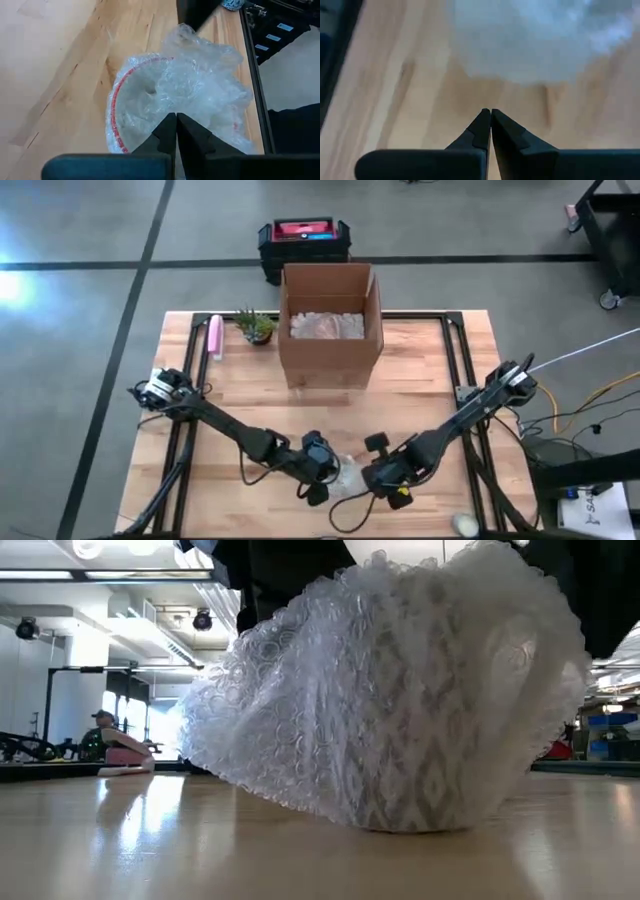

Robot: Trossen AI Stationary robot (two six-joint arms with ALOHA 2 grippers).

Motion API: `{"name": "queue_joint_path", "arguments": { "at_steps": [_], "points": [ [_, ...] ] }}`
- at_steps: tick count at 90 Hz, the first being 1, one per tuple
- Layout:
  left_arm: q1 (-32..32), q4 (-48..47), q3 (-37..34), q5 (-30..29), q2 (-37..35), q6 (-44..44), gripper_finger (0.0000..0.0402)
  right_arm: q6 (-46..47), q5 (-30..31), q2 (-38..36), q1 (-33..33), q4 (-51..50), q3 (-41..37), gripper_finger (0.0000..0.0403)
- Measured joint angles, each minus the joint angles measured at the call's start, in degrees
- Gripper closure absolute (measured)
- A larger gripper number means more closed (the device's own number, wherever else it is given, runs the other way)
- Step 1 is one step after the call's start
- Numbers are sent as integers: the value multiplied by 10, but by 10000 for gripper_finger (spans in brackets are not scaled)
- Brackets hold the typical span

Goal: Wrap mug
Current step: Wrap the gray mug with the bubble wrap

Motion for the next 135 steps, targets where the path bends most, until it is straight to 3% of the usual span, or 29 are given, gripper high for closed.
{"name": "queue_joint_path", "arguments": {
  "at_steps": [10, 37, 100, 135],
  "points": [
    [0, 0, 0, 0, 0, 0, 402, -27, 42, -1, 0, 71, -8, 403],
    [0, -1, -2, 2, 1, 9, 402, -91, 98, -3, -5, 93, 29, 403],
    [1, 10, -2, 1, 4, -4, 402, -98, 91, -28, -17, 93, 53, 403],
    [2, 28, 0, 0, 2, -7, 402, -96, 62, 40, -32, 93, 52, 403]
  ]
}}
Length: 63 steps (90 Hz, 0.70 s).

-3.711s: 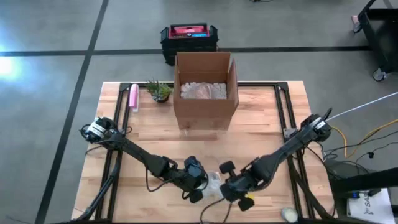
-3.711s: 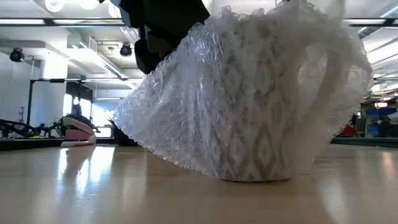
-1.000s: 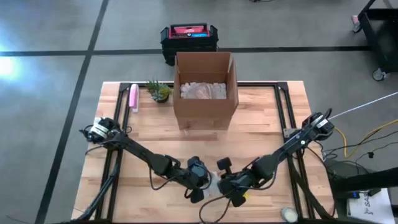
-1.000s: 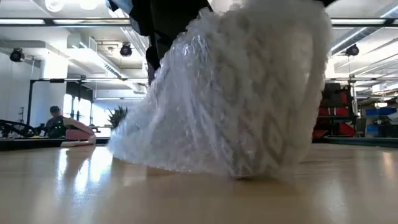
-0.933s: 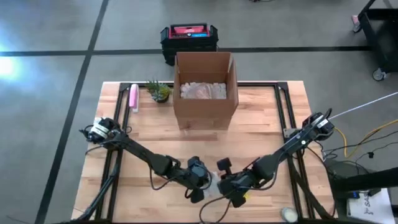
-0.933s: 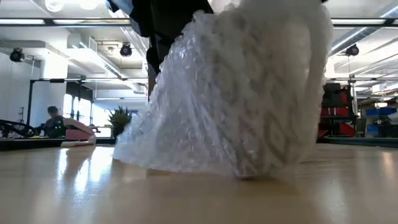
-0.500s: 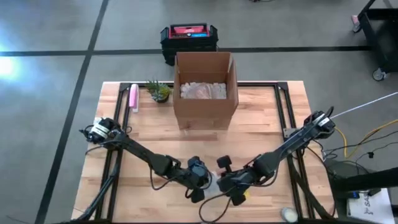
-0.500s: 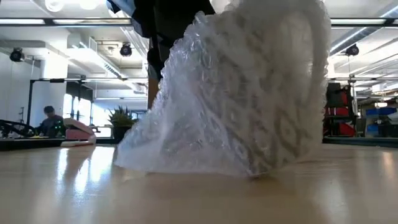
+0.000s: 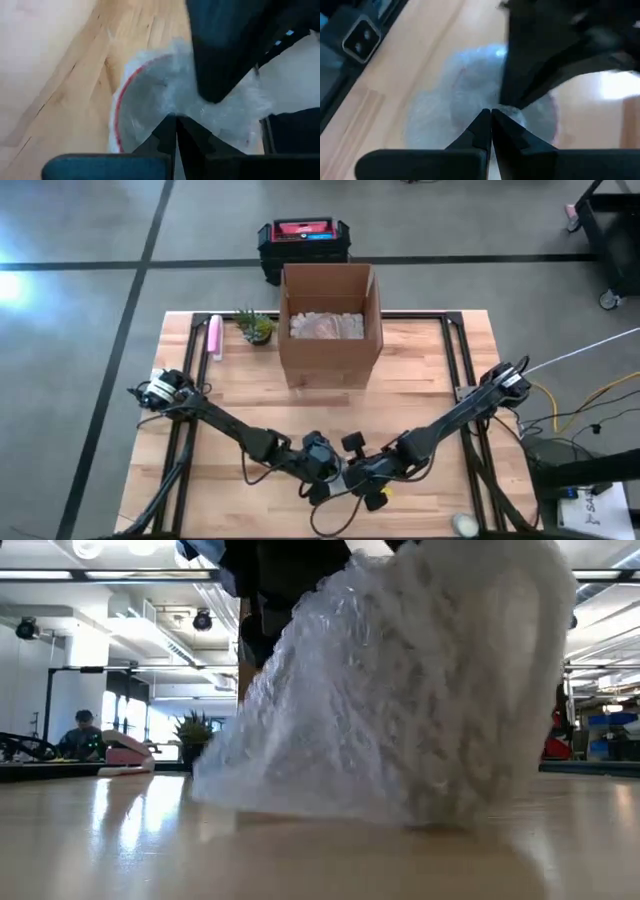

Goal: Wrap mug
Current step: Wrap the gray mug with the bubble wrap

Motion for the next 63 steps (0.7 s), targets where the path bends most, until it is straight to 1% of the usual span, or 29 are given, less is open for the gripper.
{"name": "queue_joint_path", "arguments": {
  "at_steps": [20, 32, 55, 63],
  "points": [
    [0, 12, 0, 0, -21, 2, 402, -1, -2, 12, -7, 0, -1, 403],
    [2, 16, 0, -4, -31, 18, 402, -1, -4, 14, -7, 1, -1, 403],
    [8, -15, 0, 4, -31, 20, 402, 2, -6, 12, -7, -1, -2, 403],
    [5, -22, 0, 7, -42, 24, 402, 0, -7, 12, -8, -1, -2, 403]
  ]
}}
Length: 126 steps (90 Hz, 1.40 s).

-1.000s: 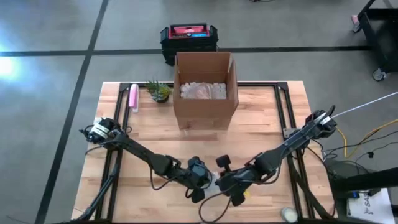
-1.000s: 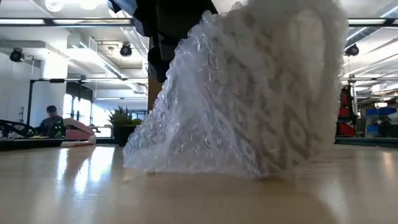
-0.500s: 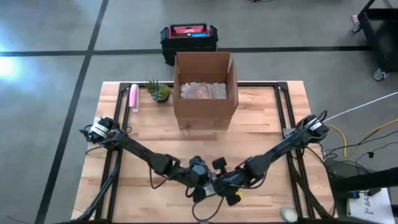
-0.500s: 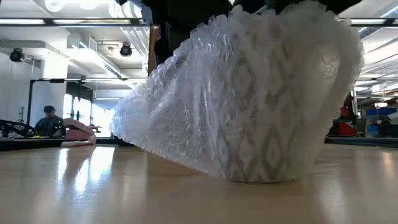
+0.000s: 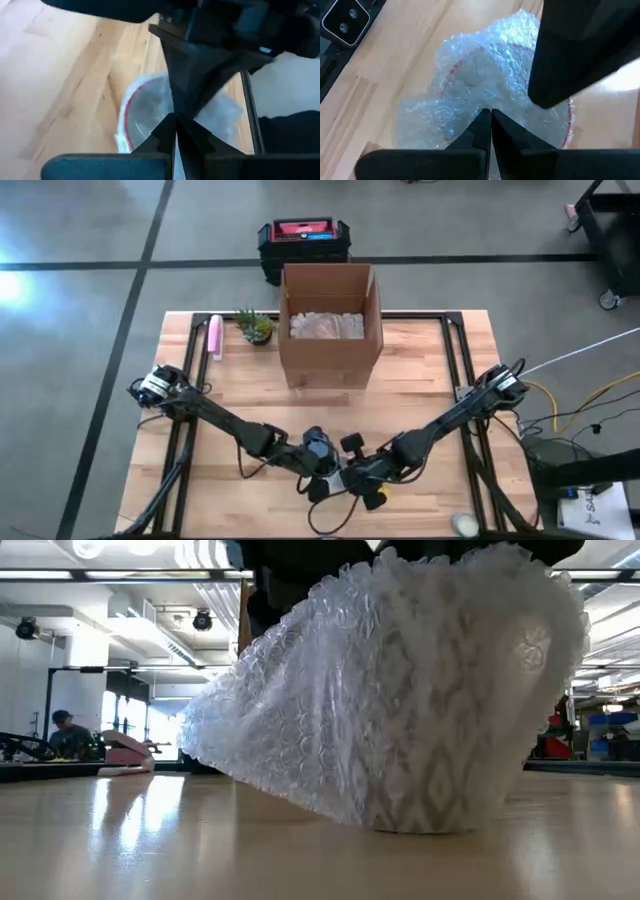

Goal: Wrap mug
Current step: Wrap the gray mug with the bubble wrap

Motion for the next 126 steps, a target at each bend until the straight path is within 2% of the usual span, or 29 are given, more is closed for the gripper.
{"name": "queue_joint_path", "arguments": {
  "at_steps": [13, 34, 40, 62, 78, 90, 119, 126],
  "points": [
    [-7, -23, 1, -11, -16, 4, 402, 0, -4, 0, -5, 0, 0, 403],
    [-30, -177, 28, -45, -22, -28, 402, 5, -4, 0, -10, 0, -1, 403],
    [-41, -193, 31, -51, -23, -26, 402, 4, -4, 0, -10, -1, -1, 403],
    [-69, -183, 27, -57, -8, -35, 402, 9, -2, 0, -11, -1, -1, 403],
    [-72, -100, 27, -53, 19, -2, 402, 15, -2, 0, -12, -2, -1, 403],
    [-59, -73, 27, -47, 31, 20, 402, 28, -1, 0, -12, -6, -1, 403],
    [-47, -65, 40, -33, 30, 18, 402, 19, -1, 19, -18, 9, 0, 403],
    [-53, -69, 46, -45, 28, 19, 402, 18, 0, 20, -18, 13, 1, 403]
  ]
}}
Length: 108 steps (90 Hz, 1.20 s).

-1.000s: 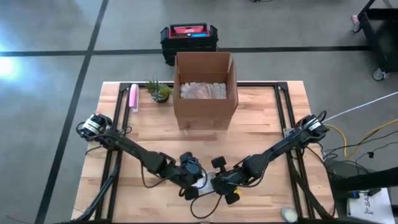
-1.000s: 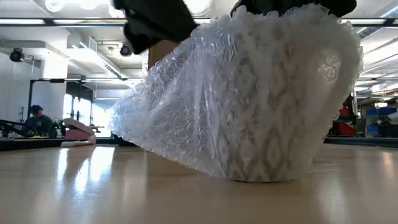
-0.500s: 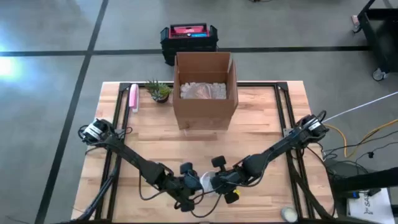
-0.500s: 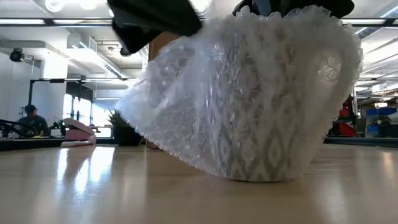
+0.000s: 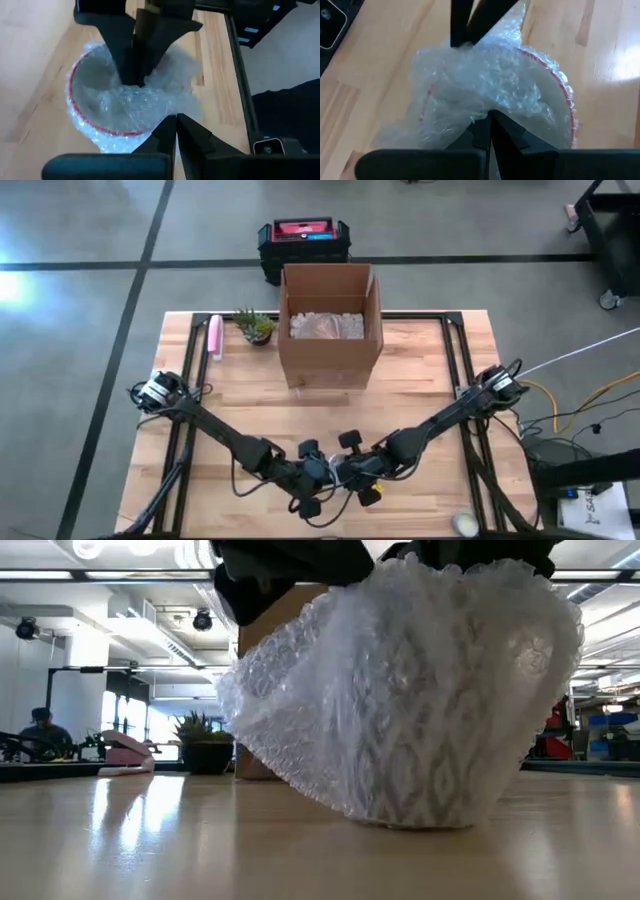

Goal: Wrap mug
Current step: Wrap the gray mug with the bubble wrap

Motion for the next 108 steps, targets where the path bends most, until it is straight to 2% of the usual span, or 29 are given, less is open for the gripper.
{"name": "queue_joint_path", "arguments": {
  "at_steps": [13, 30, 46, 57, 65, 90, 108],
  "points": [
    [8, 3, 2, -18, -2, 5, 402, 0, 0, 0, -1, 26, -1, 403],
    [24, 1, -14, -11, 12, -5, 402, -7, 0, 1, -1, 41, -2, 403],
    [24, 2, -14, -8, 19, -10, 402, -11, -2, -29, 1, -38, 41, 403],
    [24, 3, -14, -8, 19, -8, 402, -15, -2, -39, 1, -32, 58, 403],
    [24, 2, -14, -8, 19, -8, 402, -25, -12, -25, 1, -7, 56, 403],
    [24, 12, -14, -9, 19, -10, 402, -33, -35, 31, 0, -20, 57, 403],
    [18, -58, 44, -3, -5, 3, 402, -30, -37, 42, -3, -34, 59, 403]
  ]
}}
